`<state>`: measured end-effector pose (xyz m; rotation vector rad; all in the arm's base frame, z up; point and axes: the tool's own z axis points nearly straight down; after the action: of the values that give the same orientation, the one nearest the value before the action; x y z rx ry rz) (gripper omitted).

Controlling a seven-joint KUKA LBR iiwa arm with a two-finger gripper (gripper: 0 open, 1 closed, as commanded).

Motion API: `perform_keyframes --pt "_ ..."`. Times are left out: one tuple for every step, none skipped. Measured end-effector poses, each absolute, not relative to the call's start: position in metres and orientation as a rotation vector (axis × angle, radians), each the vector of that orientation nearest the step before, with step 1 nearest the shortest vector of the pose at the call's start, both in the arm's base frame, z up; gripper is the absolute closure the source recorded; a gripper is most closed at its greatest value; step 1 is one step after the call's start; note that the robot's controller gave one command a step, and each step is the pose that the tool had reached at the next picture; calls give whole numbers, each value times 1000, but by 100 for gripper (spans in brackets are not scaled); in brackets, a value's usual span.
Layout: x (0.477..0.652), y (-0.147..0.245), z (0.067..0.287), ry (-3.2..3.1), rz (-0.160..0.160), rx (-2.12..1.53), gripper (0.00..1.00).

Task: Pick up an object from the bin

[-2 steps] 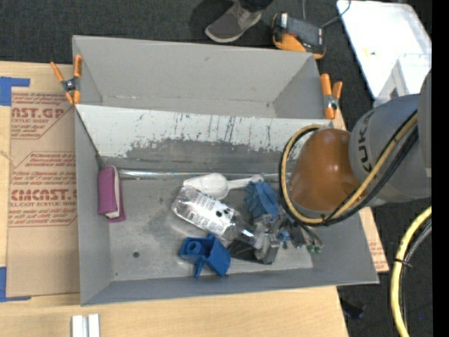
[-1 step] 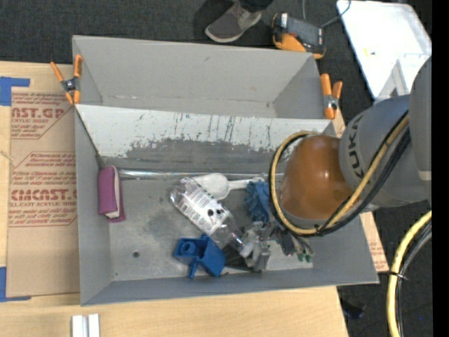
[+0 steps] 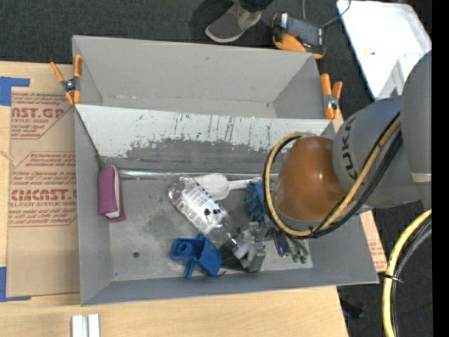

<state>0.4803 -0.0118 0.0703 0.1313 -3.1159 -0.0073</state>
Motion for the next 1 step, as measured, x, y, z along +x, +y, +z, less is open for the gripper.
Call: perform_keyframes --pt "481 4 67 -3112 -8 143 100"
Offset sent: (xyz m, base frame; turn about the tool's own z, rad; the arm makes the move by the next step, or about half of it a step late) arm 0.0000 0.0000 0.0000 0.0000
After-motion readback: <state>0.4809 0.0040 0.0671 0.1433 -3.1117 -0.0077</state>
